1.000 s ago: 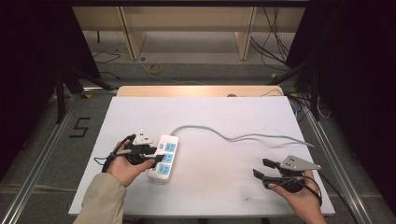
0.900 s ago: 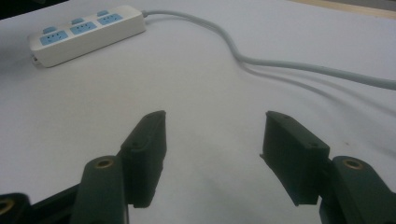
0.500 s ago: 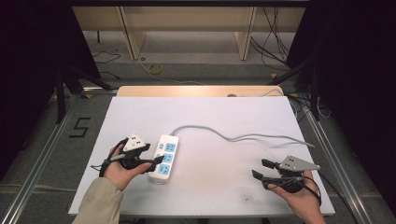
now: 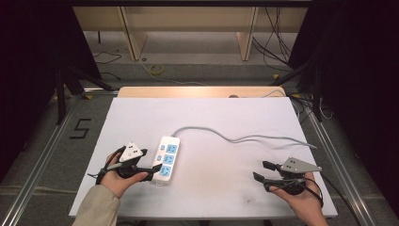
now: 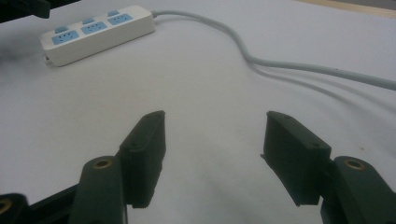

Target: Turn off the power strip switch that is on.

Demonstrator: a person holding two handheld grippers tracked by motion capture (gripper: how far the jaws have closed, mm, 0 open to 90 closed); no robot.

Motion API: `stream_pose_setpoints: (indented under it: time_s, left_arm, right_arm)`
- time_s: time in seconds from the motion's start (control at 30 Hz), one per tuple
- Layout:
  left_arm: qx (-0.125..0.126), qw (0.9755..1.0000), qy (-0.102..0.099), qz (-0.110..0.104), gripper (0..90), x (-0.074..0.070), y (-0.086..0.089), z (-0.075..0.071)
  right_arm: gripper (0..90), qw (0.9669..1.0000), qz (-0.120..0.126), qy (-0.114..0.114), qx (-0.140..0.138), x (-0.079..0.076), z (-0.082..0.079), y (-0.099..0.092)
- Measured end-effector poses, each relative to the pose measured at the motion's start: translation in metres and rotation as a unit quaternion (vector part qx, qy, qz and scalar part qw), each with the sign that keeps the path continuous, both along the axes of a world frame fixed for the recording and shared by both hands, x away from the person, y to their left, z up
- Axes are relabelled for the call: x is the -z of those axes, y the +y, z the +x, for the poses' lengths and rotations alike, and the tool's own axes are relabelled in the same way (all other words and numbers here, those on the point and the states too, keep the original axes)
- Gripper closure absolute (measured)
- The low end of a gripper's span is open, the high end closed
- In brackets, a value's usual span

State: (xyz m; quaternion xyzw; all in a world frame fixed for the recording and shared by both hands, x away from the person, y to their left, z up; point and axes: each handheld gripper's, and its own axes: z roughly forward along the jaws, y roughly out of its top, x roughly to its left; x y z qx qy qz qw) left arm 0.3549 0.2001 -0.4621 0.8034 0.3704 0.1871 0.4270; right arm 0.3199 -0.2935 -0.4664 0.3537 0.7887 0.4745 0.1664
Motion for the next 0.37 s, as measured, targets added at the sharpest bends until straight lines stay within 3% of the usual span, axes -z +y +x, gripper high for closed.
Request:
stream_pose_setpoints:
  time_s: [0.37]
  left_arm:
    - [-0.031, 0.9995, 0.005, 0.002, 19.1, 0.0054, 0.0106, 0.003]
  right_arm:
    - [39.8, 1.0, 0.001, 0.001, -0.001, 0.0002, 0.0004, -0.0001]
